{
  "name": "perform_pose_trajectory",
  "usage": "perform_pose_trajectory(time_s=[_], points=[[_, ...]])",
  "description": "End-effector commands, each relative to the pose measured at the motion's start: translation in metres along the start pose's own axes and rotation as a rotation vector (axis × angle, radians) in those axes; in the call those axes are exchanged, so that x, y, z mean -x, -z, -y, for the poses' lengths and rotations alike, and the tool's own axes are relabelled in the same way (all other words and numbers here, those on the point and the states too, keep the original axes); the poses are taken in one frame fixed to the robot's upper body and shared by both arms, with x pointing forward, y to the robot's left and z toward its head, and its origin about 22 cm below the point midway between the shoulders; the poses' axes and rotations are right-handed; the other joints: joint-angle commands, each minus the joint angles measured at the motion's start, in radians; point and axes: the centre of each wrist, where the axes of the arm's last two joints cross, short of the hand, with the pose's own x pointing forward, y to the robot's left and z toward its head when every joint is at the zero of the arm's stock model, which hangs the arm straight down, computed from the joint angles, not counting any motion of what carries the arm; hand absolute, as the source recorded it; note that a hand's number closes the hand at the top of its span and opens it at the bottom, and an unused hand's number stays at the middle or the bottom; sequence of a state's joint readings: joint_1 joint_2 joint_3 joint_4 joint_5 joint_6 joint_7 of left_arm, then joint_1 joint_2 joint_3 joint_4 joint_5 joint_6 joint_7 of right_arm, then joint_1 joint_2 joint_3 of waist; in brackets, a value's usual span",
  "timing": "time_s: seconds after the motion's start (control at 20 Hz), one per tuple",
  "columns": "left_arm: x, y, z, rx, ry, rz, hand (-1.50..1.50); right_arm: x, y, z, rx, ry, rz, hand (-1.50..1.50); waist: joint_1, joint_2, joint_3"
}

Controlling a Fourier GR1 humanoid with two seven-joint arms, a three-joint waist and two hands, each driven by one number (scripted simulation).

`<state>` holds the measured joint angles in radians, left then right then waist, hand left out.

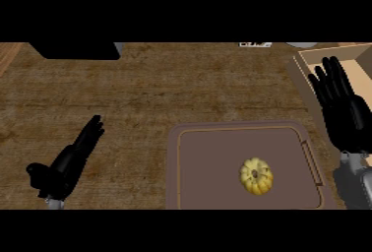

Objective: Pick the squash from the tray and place it in the cardboard box

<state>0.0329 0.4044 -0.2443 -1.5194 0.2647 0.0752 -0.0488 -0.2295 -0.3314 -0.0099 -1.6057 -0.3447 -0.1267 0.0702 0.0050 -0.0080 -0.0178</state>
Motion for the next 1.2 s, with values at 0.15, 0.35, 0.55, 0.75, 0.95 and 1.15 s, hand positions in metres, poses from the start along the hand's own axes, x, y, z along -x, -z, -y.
perform_pose_trajectory(time_s=[0.15, 0.35, 0.55, 0.75, 0.95, 1.15], points=[[-0.029, 0.010, -0.043, -0.165, -0.054, 0.017, 0.00, -0.042, -0.015, -0.022, -0.047, -0.380, -0.067, -1.50, -0.017, -0.007, 0.012], [-0.017, 0.003, -0.045, -0.225, -0.123, -0.046, 0.00, -0.074, -0.010, 0.007, 0.190, -0.787, 0.212, -1.50, -0.056, -0.023, 0.005], [-0.038, 0.008, -0.053, -0.224, -0.138, -0.046, 0.00, -0.070, -0.063, -0.048, 0.066, -0.790, 0.362, -1.50, -0.044, -0.010, 0.015], [-0.049, 0.002, -0.057, -0.209, -0.146, -0.044, 0.00, -0.083, -0.101, -0.073, -0.068, -0.947, 0.330, -1.50, -0.030, -0.009, 0.014], [-0.050, 0.005, -0.060, -0.212, -0.130, -0.045, 0.00, -0.079, -0.099, -0.071, -0.153, -1.261, 0.043, -1.50, -0.025, -0.008, 0.007], [-0.059, 0.010, -0.063, -0.217, -0.130, -0.026, 0.00, -0.079, -0.103, -0.075, -0.181, -1.524, -0.152, -1.50, -0.016, -0.003, 0.005]])
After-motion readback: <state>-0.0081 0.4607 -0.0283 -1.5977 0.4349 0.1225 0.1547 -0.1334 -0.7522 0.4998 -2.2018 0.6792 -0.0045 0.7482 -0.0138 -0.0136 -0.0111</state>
